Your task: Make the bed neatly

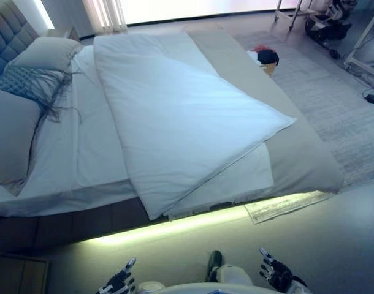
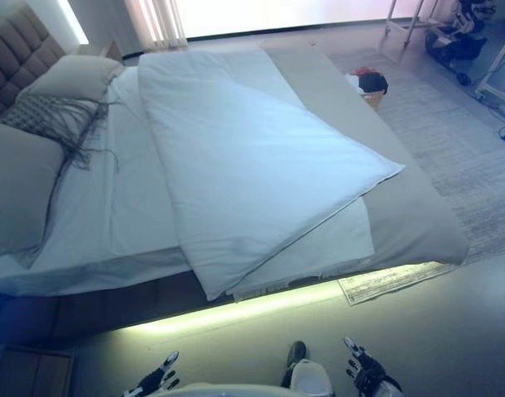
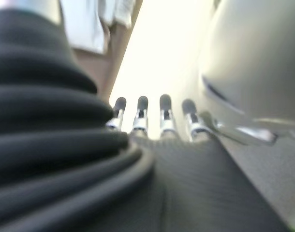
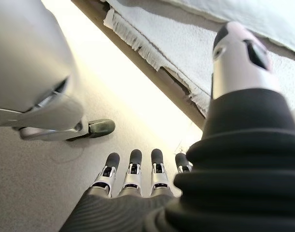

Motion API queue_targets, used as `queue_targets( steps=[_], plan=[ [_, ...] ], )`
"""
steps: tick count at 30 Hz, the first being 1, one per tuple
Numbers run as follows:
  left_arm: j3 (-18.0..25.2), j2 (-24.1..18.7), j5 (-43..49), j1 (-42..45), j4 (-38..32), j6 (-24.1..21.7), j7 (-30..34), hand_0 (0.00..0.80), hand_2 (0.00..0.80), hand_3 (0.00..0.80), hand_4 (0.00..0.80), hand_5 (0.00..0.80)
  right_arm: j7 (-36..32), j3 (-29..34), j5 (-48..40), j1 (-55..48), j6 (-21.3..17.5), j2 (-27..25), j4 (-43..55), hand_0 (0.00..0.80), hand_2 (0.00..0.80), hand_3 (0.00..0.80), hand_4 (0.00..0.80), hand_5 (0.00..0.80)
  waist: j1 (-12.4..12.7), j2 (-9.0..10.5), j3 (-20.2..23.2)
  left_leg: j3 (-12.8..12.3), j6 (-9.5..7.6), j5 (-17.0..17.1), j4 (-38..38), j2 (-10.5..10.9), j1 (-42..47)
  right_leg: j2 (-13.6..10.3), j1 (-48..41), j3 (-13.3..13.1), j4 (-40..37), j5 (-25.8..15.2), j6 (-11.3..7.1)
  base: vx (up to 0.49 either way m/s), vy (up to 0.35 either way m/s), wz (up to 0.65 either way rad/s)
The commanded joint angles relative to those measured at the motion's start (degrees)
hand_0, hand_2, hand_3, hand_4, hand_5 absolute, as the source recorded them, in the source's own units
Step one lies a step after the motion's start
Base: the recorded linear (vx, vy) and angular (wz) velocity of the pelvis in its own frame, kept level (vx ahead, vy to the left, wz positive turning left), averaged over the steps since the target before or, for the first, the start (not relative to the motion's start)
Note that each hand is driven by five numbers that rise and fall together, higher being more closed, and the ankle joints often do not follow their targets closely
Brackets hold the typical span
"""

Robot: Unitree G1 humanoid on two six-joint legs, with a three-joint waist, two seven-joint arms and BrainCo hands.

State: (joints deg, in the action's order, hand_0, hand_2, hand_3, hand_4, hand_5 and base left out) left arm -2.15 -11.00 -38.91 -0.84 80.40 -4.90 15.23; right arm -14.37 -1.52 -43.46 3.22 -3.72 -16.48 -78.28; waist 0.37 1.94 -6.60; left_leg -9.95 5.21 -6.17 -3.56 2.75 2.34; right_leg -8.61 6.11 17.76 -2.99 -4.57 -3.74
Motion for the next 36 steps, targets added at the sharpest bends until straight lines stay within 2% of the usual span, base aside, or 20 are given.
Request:
queue_targets(
  steps=[1, 2, 3, 6, 9, 10, 13, 15, 17, 18, 19, 20, 23, 25, 27, 29, 33, 36],
  plan=[
    [0.49, -0.9, 2.02, -1.41, -1.83, -0.54, -0.73, 0.0, 0.0, 0.0, 0.0, 0.0, 1.36, -1.24, -0.48, 3.95, -0.31, 0.47, -0.34, 0.0, 0.0, 0.0, 0.0, 0.0, 2.54, -1.61, -3.66, -3.31, -1.86, 6.89, -2.01, -2.06, -7.02, 1.6, -10.92, -1.78, 1.73, 2.58, -1.57, -0.012, 0.053, -0.73],
    [0.4, -1.16, 0.87, -1.6, -2.0, -0.46, -1.15, 0.0, 0.0, 0.0, 0.0, 0.0, 1.17, -1.28, -0.36, 3.97, 0.46, 0.36, -0.3, 0.0, 0.0, 0.0, 0.0, 0.0, 2.62, -1.62, -3.04, -2.14, -2.5, 7.03, 0.26, -1.17, -5.28, 2.1, -10.75, -2.13, 1.11, 2.23, -1.78, 0.014, 0.076, -0.81],
    [0.44, -1.42, 0.21, -1.76, -2.13, -0.46, -1.28, 0.0, 0.0, 0.0, 0.0, 0.0, 0.65, -1.23, -0.43, 3.82, 1.01, 0.34, -0.42, 0.0, 0.0, 0.0, 0.0, 0.0, 2.7, -1.64, -2.69, -1.34, -2.77, 7.42, 2.42, -1.2, -3.8, 2.21, -10.56, -2.16, 0.98, 2.03, -2.06, 0.042, 0.098, -0.52],
    [0.79, -2.4, 0.58, -1.96, -2.12, 0.57, -1.54, 0.0, 0.0, 0.0, 0.0, 0.0, -0.09, -1.17, 0.62, 2.68, 1.74, 1.04, -1.2, 0.0, 0.0, 0.0, 0.0, 0.0, 2.52, -1.45, -1.77, -0.69, -3.68, 7.83, 6.62, -1.43, -0.12, 2.74, -10.74, -2.42, 2.36, 3.02, -2.06, 0.077, 0.087, -0.14],
    [0.45, -3.36, 0.95, -1.77, -1.61, 0.54, -1.59, 0.0, 0.0, 0.0, 0.0, 0.0, -1.26, -1.07, 0.46, 1.76, 1.78, 1.81, -1.43, 0.0, 0.0, 0.0, 0.0, 0.0, 2.55, -1.55, -1.82, -0.33, -4.49, 8.05, 7.3, -1.64, 0.48, 2.89, -9.37, -2.01, 8.26, 5.32, -1.98, 0.022, 0.038, -0.12],
    [0.37, -3.53, 0.69, -1.86, -1.43, 0.39, -1.69, 0.0, 0.0, 0.0, 0.0, 0.0, -1.23, -1.23, 0.92, 1.78, 1.65, 1.94, -1.29, 0.0, 0.0, 0.0, 0.0, 0.0, 2.64, -1.64, -2.03, -0.25, -4.72, 8.05, 7.14, -1.75, 0.38, 2.21, -8.48, -1.67, 9.98, 5.37, -2.17, -0.019, 0.019, -0.19],
    [0.27, -3.89, -0.11, -2.49, -1.28, 0.24, -1.25, 0.0, 0.0, 0.0, 0.0, 0.0, -1.14, -1.42, 1.47, 2.27, 1.76, 1.99, -1.15, 0.0, 0.0, 0.0, 0.0, 0.0, 2.48, -2.12, -2.66, 0.27, -5.08, 7.51, 6.43, -2.15, 0.17, -0.51, -6.67, -2.77, 10.99, 4.02, -2.37, -0.018, -0.016, -0.09],
    [-0.2, -3.86, -0.79, -3.3, -1.32, 0.21, -0.84, 0.0, 0.0, 0.0, 0.0, 0.0, -0.42, -1.31, 1.13, 3.06, 1.57, 1.8, -1.34, 0.0, 0.0, 0.0, 0.0, 0.0, 2.48, -2.29, -3.29, 0.74, -5.29, 6.35, 4.85, -2.26, -0.55, -3.48, -5.81, -4.18, 9.26, 1.13, -2.94, -0.028, -0.081, 0.01],
    [-0.35, -3.87, -1.69, -3.54, -1.54, -0.03, -0.63, 0.0, 0.0, 0.0, 0.0, 0.0, 0.2, -1.06, 1.13, 3.8, 1.61, 1.6, -1.12, 0.0, 0.0, 0.0, 0.0, 0.0, 2.64, -2.04, -4.16, 0.37, -5.03, 4.41, 1.99, -2.43, -1.23, -7.85, -4.37, -4.66, 6.88, -3.68, -4.4, -0.008, -0.136, 0.06],
    [-0.31, -3.91, -1.74, -3.54, -1.63, -0.01, -0.63, 0.0, 0.0, 0.0, 0.0, 0.0, 0.44, -0.96, 1.26, 3.93, 1.69, 1.57, -1.0, 0.0, 0.0, 0.0, 0.0, 0.0, 2.71, -2.01, -4.38, 0.21, -4.94, 3.93, 1.24, -2.6, -1.43, -8.6, -4.1, -4.7, 6.55, -4.43, -4.67, 0.005, -0.222, 0.07],
    [-0.51, -4.29, -1.41, -3.88, -2.35, 0.12, -0.74, 0.0, 0.0, 0.0, 0.0, 0.0, 1.26, -1.08, 1.25, 4.84, 2.24, 1.51, -0.16, 0.0, 0.0, 0.0, 0.0, 0.0, 2.89, -1.49, -5.52, 0.01, -4.59, 2.52, -1.55, -3.6, -2.45, -11.01, -2.91, -5.14, 5.59, -6.59, -5.77, 0.003, -0.252, 0.04],
    [-0.68, -4.5, -1.21, -4.08, -2.68, 0.04, -0.88, 0.0, 0.0, 0.0, 0.0, 0.0, 1.54, -1.15, 1.26, 5.27, 2.52, 1.46, 0.29, 0.0, 0.0, 0.0, 0.0, 0.0, 3.01, -1.23, -6.14, 0.38, -4.35, 1.89, -2.97, -4.31, -3.29, -11.68, -2.26, -5.53, 5.31, -7.09, -6.19, 0.0, -0.326, 0.05],
    [-2.43, -5.03, -1.85, -5.33, -3.96, -0.77, -1.5, 0.0, 0.0, 0.0, 0.0, 0.0, 1.53, -2.76, 0.25, 6.5, 2.6, 1.48, 1.22, 0.0, 0.0, 0.0, 0.0, 0.0, 3.18, -0.28, -7.83, 1.91, -3.68, 1.59, -6.75, -6.89, -7.25, -10.54, -2.26, -7.77, 4.94, -5.05, -6.95, -0.01, -0.33, 0.25],
    [-4.34, -5.2, -3.18, -7.15, -5.07, -1.31, -1.71, 0.0, 0.0, 0.0, 0.0, 0.0, 2.04, -4.59, -1.48, 7.77, 2.09, 1.73, 2.32, 0.0, 0.0, 0.0, 0.0, 0.0, 3.4, -0.32, -9.08, 3.1, -2.83, 3.28, -6.91, -7.93, -10.44, -8.87, -2.01, -8.36, 5.12, -3.23, -6.89, -0.127, -0.289, 0.71],
    [-5.66, -5.23, -4.19, -9.85, -5.82, -1.33, -0.97, 0.0, 0.0, 0.0, 0.0, 0.0, 2.48, -5.85, -2.01, 9.66, 1.18, 1.63, 3.08, 0.0, 0.0, 0.0, 0.0, 0.0, 3.81, -0.71, -10.5, 3.5, -2.1, 5.48, -5.3, -8.31, -12.47, -7.85, -1.59, -7.61, 4.41, -2.55, -6.72, -0.196, -0.211, 0.49],
    [-7.78, -4.23, -5.23, -12.83, -6.55, -2.02, -0.09, 0.0, 0.0, 0.0, 0.0, 0.0, 2.32, -7.11, -3.86, 12.25, 0.45, 1.03, 3.69, 0.0, 0.0, 0.0, 0.0, 0.0, 4.59, -1.49, -11.81, 3.27, -0.97, 8.16, -2.44, -8.88, -14.13, -7.09, -1.49, -5.06, 3.02, -1.9, -6.45, -0.17, -0.139, 0.15],
    [-10.16, -3.19, -2.49, -15.52, -7.95, -0.95, 0.15, 0.0, 0.0, 0.0, 0.0, 0.0, 3.33, -6.9, -7.83, 16.09, 0.24, -0.02, 6.2, 0.0, 0.0, 0.0, 0.0, 0.0, 4.85, -2.3, -13.09, -1.4, 1.16, 10.74, -0.85, -11.27, -15.71, -7.92, -1.25, 0.79, 4.01, -0.49, -6.07, -0.103, -0.061, 0.62],
    [-10.56, -3.34, -2.95, -14.35, -7.35, -1.28, 0.77, 0.0, 0.0, 0.0, 0.0, 0.0, 2.76, -6.29, -8.41, 16.05, 1.13, -0.87, 7.18, 0.0, 0.0, 0.0, 0.0, 0.0, 5.48, -2.35, -13.01, -0.35, 1.64, 10.9, -1.51, -10.7, -16.18, -8.56, -2.7, 1.4, 4.71, 0.72, -5.65, 0.025, 0.08, 0.63]
  ],
)
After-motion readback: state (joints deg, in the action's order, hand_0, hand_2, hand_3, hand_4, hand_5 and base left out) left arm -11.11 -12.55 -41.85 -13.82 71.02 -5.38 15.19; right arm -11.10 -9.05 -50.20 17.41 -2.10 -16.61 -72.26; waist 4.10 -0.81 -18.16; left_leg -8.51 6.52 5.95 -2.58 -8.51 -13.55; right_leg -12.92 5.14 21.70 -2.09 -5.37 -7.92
